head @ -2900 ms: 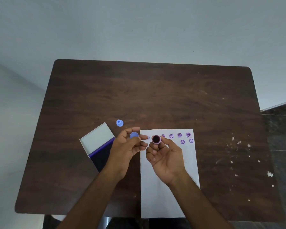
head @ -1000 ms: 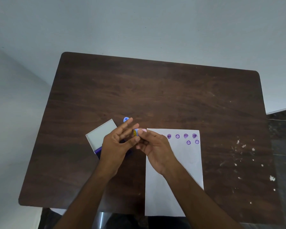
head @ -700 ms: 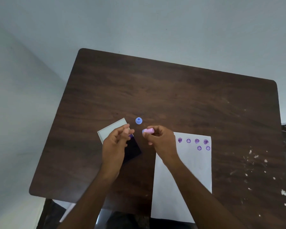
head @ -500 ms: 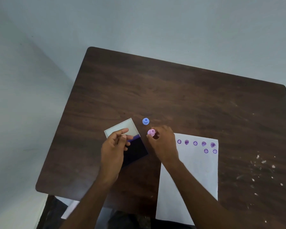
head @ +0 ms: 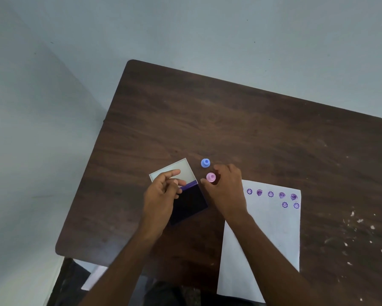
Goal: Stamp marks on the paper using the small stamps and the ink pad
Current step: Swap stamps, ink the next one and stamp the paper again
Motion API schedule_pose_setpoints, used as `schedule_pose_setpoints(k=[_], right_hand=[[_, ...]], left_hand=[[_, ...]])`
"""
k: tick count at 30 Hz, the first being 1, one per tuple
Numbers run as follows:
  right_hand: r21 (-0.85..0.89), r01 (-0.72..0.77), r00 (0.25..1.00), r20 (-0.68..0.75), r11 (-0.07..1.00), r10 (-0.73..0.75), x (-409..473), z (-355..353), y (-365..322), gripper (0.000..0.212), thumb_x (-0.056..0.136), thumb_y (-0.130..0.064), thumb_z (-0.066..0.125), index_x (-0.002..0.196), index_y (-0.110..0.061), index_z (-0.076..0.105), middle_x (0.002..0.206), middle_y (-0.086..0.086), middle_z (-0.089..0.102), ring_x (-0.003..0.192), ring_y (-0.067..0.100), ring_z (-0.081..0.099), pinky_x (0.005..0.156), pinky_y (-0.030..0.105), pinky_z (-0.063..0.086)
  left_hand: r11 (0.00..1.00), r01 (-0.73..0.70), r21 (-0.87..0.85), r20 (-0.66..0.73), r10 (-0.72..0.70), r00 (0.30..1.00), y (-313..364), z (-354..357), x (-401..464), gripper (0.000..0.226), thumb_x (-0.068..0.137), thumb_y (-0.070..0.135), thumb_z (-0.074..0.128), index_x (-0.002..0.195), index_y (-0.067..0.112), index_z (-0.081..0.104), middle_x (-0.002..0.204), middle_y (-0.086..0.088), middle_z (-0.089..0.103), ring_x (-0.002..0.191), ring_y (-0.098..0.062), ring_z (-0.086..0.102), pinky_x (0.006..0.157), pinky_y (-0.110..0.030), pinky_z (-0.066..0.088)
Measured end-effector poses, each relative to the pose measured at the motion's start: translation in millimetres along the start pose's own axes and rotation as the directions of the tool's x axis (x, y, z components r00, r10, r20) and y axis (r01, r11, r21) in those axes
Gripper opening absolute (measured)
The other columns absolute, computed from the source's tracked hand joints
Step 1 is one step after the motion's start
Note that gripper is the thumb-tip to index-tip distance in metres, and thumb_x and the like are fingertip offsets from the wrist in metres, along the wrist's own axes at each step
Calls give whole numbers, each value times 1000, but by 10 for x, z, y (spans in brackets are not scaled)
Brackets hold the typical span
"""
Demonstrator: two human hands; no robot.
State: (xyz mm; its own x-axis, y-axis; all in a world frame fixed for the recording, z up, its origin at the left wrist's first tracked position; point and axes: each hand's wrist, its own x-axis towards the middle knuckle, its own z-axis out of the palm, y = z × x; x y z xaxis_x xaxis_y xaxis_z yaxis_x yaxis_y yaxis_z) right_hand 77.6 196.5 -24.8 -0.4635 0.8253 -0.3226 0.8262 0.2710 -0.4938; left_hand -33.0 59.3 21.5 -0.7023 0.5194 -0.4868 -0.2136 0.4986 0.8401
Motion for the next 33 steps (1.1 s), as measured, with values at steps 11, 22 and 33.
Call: schedule_pose_setpoints(k=[11,22,33], right_hand=[[-51,-7,1000,7,999,7,298,-76,-349,39,91,-39,60,122,-16,60,128,4,60,113,20,54,96,32,42],[-180,8,997,76,984,6,300,-94,-419,32,86,-45,65,99,-16,65,100,3,67,85,19,59,85,34,54],[-230,27,993,120,973,1,327,-130,-452,26,92,-34,61,101,-10,66,102,6,67,87,19,58,86,30,51]], left_hand=[[999,-29,-37,44,31,999,36,-96,-14,30,99,8,48,111,29,66,89,7,74,77,-6,65,73,-24,56],[998,-26,-58,20,27,999,53,-186,-48,27,99,10,49,111,28,66,92,6,74,80,-9,66,77,-26,57],[999,-25,-41,36,26,999,55,-148,-66,27,100,12,49,111,30,66,89,9,74,81,-9,67,78,-29,58]])
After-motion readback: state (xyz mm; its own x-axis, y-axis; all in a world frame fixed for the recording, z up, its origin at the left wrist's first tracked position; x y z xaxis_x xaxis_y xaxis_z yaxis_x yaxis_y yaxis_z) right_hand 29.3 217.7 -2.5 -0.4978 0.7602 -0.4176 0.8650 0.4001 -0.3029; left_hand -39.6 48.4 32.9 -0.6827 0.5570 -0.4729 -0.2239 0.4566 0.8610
